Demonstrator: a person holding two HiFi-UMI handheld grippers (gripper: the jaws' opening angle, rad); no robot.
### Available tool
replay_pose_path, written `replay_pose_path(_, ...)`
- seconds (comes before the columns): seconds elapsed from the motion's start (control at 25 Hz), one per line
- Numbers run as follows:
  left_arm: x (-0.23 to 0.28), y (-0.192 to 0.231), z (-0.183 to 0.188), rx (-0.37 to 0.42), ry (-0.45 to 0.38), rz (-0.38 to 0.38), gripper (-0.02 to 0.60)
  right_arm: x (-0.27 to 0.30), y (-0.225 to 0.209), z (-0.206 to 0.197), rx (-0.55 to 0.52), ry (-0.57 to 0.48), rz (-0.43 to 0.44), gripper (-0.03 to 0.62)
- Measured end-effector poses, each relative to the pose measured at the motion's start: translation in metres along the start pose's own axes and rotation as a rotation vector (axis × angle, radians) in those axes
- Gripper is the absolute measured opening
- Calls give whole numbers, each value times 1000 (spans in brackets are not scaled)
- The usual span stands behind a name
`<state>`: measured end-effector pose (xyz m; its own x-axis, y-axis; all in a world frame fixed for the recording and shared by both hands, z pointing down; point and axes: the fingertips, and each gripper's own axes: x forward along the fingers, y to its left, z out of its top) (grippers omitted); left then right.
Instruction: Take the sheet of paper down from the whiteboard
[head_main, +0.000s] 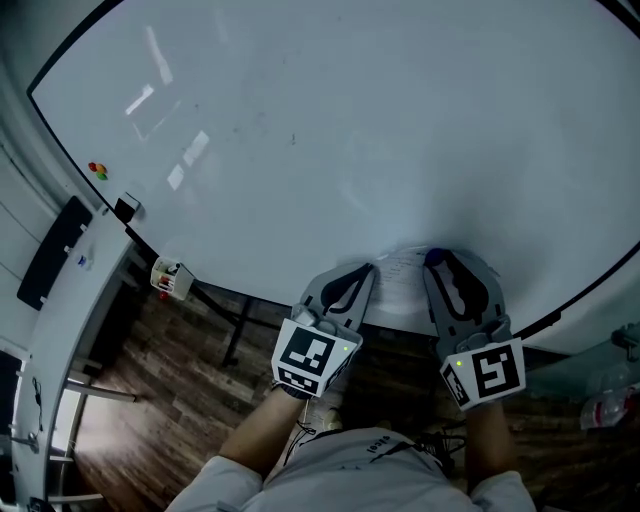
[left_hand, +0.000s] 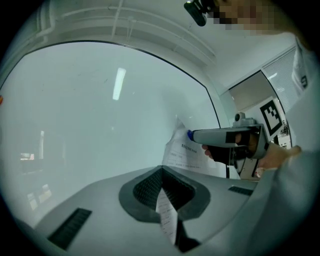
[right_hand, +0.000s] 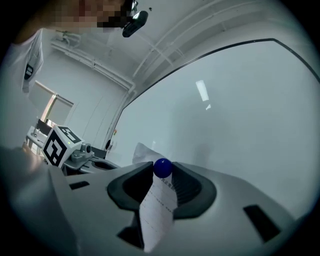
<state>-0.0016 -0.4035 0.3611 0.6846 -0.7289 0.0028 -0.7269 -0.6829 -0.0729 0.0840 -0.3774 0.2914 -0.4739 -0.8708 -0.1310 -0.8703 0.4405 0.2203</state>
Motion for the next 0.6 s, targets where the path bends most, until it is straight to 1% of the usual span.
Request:
replay_pose_path(0.12,-9,0,-4,15,8,25,12,-7,3,-8,62,-9,7,126)
replay_pose_path(0.28,-22,4,-17,12,41,70,12,-13,6,-14,121,-16,8,126)
replay_pose_path(0.44,-31,6,-21,13,59,102,12,-13,8,-17,148,-17,16,125)
replay_pose_path(0.6,-35,5,-23,15,66,115,12,-14,9,-18,161,-21,29,126)
